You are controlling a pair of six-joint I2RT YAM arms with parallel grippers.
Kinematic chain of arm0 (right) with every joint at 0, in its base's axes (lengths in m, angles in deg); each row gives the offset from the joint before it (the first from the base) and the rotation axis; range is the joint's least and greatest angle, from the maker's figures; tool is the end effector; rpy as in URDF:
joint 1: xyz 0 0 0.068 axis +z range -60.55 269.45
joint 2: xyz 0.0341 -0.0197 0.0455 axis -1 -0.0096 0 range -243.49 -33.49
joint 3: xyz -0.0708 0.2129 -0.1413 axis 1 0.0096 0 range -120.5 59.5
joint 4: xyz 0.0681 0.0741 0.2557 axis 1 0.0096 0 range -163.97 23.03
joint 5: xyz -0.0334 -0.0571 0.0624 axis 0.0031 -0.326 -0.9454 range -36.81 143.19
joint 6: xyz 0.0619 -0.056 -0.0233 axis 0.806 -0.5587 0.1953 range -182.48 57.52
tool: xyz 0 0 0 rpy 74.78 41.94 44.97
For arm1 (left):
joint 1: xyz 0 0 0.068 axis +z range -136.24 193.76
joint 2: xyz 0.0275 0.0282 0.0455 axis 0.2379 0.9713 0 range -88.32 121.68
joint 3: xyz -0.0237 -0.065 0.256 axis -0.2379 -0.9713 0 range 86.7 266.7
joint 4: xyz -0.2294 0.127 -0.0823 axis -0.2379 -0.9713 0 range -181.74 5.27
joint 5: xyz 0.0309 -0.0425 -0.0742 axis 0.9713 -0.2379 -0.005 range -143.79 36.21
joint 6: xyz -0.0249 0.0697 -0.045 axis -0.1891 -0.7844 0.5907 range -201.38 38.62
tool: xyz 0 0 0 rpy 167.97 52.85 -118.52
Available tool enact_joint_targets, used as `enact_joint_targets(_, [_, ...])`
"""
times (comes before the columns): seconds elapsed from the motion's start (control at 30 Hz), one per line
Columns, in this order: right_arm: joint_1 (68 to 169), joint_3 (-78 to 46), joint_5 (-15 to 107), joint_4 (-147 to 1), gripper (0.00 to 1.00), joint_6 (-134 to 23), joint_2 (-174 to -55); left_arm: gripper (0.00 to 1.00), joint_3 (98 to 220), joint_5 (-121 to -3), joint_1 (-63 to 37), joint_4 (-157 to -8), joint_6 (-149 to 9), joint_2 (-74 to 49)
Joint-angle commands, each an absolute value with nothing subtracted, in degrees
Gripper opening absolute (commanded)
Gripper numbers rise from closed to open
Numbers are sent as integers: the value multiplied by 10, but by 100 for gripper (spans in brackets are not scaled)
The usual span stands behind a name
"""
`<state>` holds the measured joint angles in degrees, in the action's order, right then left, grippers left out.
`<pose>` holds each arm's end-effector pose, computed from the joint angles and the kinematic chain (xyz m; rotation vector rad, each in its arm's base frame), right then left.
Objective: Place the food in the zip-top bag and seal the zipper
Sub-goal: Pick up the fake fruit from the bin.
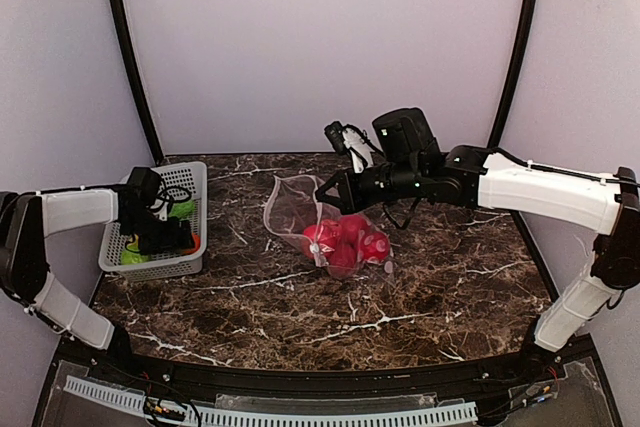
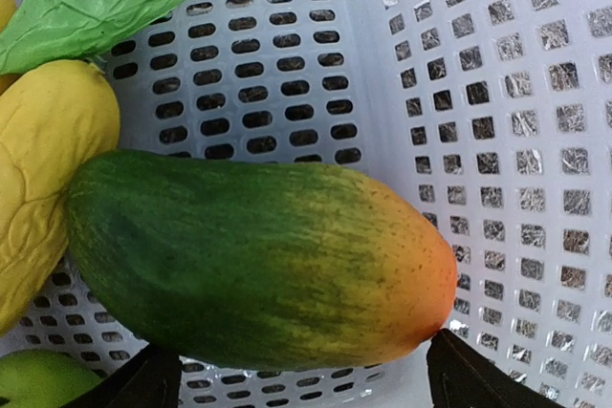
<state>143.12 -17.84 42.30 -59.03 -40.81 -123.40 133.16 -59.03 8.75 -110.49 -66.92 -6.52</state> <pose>0.2360 0.3454 0.3028 -0.7271 2.0748 0.9794 0.3004 -0.0333 0.1345 -0.1872 2.6434 -0.2349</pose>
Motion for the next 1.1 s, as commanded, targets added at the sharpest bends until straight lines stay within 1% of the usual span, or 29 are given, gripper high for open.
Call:
enact_joint_targets(0.0, [1435,-171,429,-608,0,-407,-1224,90,1356,-603,89,-1085,-678,-36])
enact_joint_targets(0.2, [1435,-167,434,-607,0,-406,-1218,92,1371,-608,89,-1061,-673,-7])
enact_joint_targets(0.33, [1435,-166,436,-604,0,-406,-1215,94,1387,-590,88,-1050,-663,5])
enact_joint_targets(0.67, [1435,-163,441,-601,0,-407,-1212,97,1406,-594,90,-976,-542,53])
enact_joint_targets(0.83, [1435,-159,450,-596,0,-411,-1208,100,1423,-593,90,-968,-526,87])
enact_joint_targets(0.97, [1434,-157,455,-594,0,-413,-1208,91,1433,-589,91,-981,-534,90])
enact_joint_targets(1.03, [1434,-158,455,-595,0,-413,-1209,85,1432,-583,91,-992,-542,85])
enact_joint_targets(1.07, [1435,-159,454,-595,0,-413,-1211,80,1429,-579,90,-997,-548,82])
